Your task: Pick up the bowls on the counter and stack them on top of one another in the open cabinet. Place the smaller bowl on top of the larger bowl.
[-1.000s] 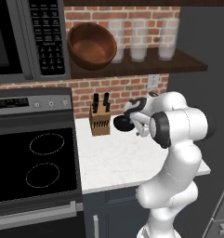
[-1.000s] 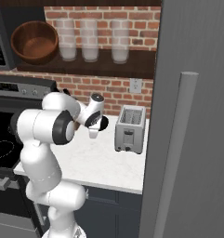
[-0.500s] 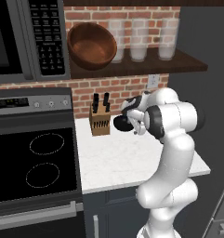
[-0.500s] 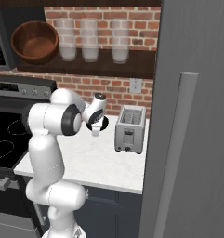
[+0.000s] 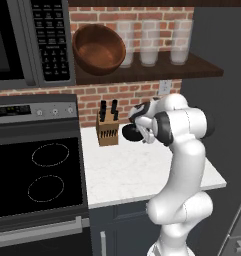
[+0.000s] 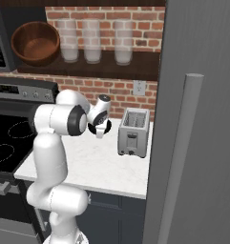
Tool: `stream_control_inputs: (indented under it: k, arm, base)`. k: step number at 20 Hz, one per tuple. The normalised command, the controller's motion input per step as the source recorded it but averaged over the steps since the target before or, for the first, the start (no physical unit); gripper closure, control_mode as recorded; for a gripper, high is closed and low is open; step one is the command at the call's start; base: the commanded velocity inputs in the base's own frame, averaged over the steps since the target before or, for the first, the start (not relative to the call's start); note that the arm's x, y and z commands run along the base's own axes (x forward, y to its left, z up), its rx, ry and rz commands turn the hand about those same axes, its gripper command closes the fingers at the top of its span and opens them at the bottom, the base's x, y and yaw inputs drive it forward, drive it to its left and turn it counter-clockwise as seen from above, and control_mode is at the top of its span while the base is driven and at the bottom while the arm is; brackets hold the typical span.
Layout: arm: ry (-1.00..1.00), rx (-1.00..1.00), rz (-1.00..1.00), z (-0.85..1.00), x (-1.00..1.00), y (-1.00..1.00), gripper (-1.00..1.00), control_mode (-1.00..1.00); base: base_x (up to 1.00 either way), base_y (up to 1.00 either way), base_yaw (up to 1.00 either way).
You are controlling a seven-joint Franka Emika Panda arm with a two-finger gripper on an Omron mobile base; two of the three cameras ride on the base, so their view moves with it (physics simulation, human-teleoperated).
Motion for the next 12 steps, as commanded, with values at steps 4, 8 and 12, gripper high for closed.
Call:
stream_control_inputs:
  k: [4, 8, 12]
  arm:
    - [0.0, 0.0, 0.0, -0.2, 0.24, 0.0, -1.0, -1.0]
    - [0.0, 0.0, 0.0, -0.26, 0.28, 0.0, -1.0, -1.0]
    - [0.0, 0.0, 0.0, -0.2, 0.28, 0.0, -1.0, -1.0]
  base:
    - [0.0, 0.0, 0.0]
    - [0.0, 0.0, 0.0]
    - [0.0, 0.0, 0.0]
